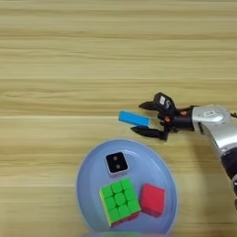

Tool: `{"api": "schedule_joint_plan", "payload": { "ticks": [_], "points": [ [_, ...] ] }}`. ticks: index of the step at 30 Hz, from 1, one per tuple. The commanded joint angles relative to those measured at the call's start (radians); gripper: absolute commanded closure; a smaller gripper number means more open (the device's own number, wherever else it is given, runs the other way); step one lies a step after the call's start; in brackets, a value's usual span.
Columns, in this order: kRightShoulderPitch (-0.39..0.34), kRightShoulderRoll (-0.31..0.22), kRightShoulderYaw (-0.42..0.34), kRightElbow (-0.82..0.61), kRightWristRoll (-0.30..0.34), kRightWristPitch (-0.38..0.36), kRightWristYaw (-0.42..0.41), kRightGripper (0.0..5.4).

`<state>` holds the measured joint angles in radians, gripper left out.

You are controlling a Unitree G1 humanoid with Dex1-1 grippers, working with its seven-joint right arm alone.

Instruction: Move the objects on the table

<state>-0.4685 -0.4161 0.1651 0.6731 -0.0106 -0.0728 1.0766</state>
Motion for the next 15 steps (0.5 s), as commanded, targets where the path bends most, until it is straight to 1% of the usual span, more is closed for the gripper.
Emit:
{"api": "schedule_joint_plan", "payload": {
  "ticks": [1, 4, 8, 10, 11, 15],
  "points": [
    [-0.054, -0.028, -0.001, -0.028, -0.015, 0.003, -0.026, 1.49],
    [-0.052, -0.028, 0.000, -0.029, -0.015, 0.002, -0.024, 1.65],
    [-0.051, -0.029, 0.001, -0.031, -0.014, 0.000, -0.022, 2.08],
    [-0.050, -0.029, 0.001, -0.031, -0.014, -0.003, -0.023, 2.18],
    [-0.050, -0.028, 0.001, -0.030, -0.015, -0.004, -0.024, 2.32],
    [-0.050, -0.029, 0.001, -0.032, -0.015, -0.005, -0.025, 2.60]
  ]
}}
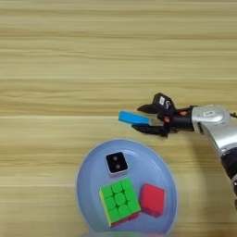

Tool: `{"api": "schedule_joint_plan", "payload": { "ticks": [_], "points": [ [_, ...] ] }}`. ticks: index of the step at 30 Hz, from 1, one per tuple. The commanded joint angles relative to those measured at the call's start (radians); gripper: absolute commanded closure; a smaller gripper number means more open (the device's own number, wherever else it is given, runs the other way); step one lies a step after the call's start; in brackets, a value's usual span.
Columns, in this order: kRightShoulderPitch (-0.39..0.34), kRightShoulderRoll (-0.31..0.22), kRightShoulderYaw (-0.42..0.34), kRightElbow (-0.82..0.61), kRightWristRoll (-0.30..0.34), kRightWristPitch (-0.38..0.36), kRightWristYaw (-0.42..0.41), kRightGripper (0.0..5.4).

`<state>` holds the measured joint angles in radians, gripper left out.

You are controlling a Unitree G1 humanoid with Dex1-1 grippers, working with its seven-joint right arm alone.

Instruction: Move the objects on the table

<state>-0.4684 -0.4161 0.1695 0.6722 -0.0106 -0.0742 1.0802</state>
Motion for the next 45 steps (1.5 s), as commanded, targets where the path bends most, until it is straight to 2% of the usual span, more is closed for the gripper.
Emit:
{"api": "schedule_joint_plan", "payload": {
  "ticks": [1, 14, 30, 33, 37, 45],
  "points": [
    [-0.049, -0.029, -0.003, -0.032, -0.015, -0.004, -0.029, 2.72],
    [-0.049, -0.031, -0.003, -0.032, -0.015, -0.010, -0.029, 3.98],
    [-0.069, -0.038, -0.035, -0.065, 0.016, -0.001, -0.025, 3.99],
    [-0.073, -0.041, -0.063, -0.103, 0.054, -0.008, -0.007, 3.99],
    [-0.057, -0.050, -0.102, -0.208, 0.125, 0.016, 0.043, 3.99],
    [0.005, -0.082, -0.129, -0.421, 0.213, 0.082, 0.114, 3.99]
  ]
}}
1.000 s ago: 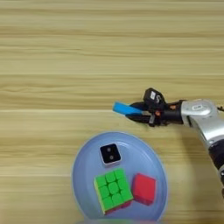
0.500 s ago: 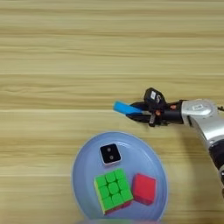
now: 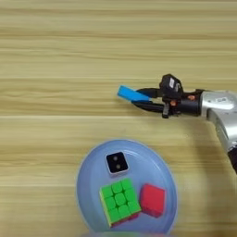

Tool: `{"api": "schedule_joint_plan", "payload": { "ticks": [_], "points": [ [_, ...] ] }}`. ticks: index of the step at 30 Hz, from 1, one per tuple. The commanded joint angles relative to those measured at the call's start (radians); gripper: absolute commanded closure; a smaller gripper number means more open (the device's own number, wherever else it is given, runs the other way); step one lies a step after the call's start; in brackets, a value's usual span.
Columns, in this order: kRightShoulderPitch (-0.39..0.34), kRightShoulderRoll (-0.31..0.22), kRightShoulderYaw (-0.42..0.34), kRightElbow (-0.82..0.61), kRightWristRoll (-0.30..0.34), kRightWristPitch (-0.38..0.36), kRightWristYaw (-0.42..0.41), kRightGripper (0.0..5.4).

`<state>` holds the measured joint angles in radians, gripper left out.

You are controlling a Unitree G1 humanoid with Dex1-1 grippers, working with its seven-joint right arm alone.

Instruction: Move the objects on the table

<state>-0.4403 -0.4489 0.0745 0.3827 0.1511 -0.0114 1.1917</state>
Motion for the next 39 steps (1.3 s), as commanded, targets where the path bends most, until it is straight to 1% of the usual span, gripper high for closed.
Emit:
{"api": "schedule_joint_plan", "payload": {
  "ticks": [1, 6, 13, 23, 27, 31, 39],
  "points": [
    [-0.012, -0.056, -0.034, -0.160, 0.064, 0.026, 0.014, 3.99],
    [0.022, -0.080, -0.036, -0.242, 0.111, 0.055, 0.067, 3.99],
    [0.089, -0.125, -0.017, -0.323, 0.152, 0.062, 0.174, 3.99],
    [0.164, -0.164, 0.004, -0.384, 0.174, 0.043, 0.283, 3.99],
    [0.182, -0.169, 0.017, -0.401, 0.174, 0.041, 0.310, 3.99],
    [0.196, -0.175, 0.039, -0.405, 0.157, 0.026, 0.332, 3.99],
    [0.217, -0.171, 0.096, -0.390, 0.114, 0.012, 0.335, 3.99]
  ]
}}
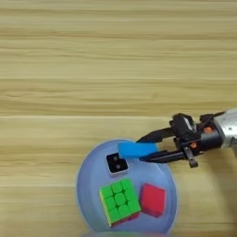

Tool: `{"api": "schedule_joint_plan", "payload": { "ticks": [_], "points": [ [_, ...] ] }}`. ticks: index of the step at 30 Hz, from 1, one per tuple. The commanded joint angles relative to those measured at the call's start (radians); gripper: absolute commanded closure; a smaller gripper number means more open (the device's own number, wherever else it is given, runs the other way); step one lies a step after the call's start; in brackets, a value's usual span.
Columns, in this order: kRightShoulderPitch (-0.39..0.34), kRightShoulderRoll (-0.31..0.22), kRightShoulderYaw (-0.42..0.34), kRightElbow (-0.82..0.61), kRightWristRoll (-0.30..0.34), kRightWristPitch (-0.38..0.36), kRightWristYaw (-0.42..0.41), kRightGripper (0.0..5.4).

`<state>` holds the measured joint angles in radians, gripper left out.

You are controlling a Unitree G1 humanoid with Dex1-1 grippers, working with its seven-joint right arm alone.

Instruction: Move the objects on the table

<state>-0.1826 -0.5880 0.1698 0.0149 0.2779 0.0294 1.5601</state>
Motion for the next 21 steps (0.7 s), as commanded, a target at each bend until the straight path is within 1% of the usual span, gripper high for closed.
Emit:
{"api": "schedule_joint_plan", "payload": {
  "ticks": [1, 6, 9, 21],
  "points": [
    [-0.039, -0.034, 0.009, -0.017, -0.022, -0.033, -0.031, 3.99],
    [-0.041, -0.051, 0.037, 0.019, -0.055, -0.061, -0.012, 3.99],
    [-0.049, -0.051, 0.046, 0.049, -0.084, -0.087, -0.020, 3.99],
    [-0.079, -0.057, 0.062, 0.143, -0.125, -0.148, -0.018, 3.99]
  ]
}}
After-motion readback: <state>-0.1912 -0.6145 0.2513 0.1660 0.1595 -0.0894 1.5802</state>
